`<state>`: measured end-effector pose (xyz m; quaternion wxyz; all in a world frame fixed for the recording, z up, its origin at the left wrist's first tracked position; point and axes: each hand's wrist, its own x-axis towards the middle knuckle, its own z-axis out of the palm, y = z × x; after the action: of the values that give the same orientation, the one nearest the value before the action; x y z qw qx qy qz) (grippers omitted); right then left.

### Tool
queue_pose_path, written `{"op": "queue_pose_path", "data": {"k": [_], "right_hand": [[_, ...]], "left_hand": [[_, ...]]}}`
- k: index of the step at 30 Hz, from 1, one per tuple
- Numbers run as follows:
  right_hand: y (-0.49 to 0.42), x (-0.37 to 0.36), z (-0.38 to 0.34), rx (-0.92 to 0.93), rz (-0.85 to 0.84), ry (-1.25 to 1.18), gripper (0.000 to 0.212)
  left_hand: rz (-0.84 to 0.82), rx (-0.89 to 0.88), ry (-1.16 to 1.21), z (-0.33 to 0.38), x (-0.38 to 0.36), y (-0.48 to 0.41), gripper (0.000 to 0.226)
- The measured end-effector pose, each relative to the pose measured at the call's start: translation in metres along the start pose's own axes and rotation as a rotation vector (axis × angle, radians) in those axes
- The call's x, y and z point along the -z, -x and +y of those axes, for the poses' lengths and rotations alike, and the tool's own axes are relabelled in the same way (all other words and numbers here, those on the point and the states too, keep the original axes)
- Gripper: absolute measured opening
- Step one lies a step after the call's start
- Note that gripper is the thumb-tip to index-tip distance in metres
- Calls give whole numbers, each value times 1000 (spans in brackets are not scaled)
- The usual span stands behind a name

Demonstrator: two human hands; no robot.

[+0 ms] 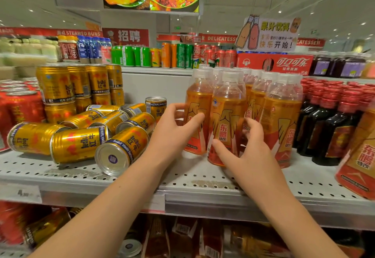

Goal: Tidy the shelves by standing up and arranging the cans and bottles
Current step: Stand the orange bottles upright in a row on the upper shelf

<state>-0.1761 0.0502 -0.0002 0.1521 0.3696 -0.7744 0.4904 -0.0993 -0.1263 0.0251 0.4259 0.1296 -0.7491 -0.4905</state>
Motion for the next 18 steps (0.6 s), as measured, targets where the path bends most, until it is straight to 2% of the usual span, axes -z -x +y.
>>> {"op": "queue_pose_path", "data": {"k": [4, 11, 18], "right_hand": [[1, 1, -1, -27, 25, -22, 66], [6, 1, 2, 20, 97, 172, 81], [6, 4, 2, -10, 69, 133, 79]], "left_hand": [[-67, -5, -6, -5, 6, 1, 42], [-18, 7, -82, -3, -9, -3, 47], [-102, 103, -248, 1, -33, -29, 37]]}}
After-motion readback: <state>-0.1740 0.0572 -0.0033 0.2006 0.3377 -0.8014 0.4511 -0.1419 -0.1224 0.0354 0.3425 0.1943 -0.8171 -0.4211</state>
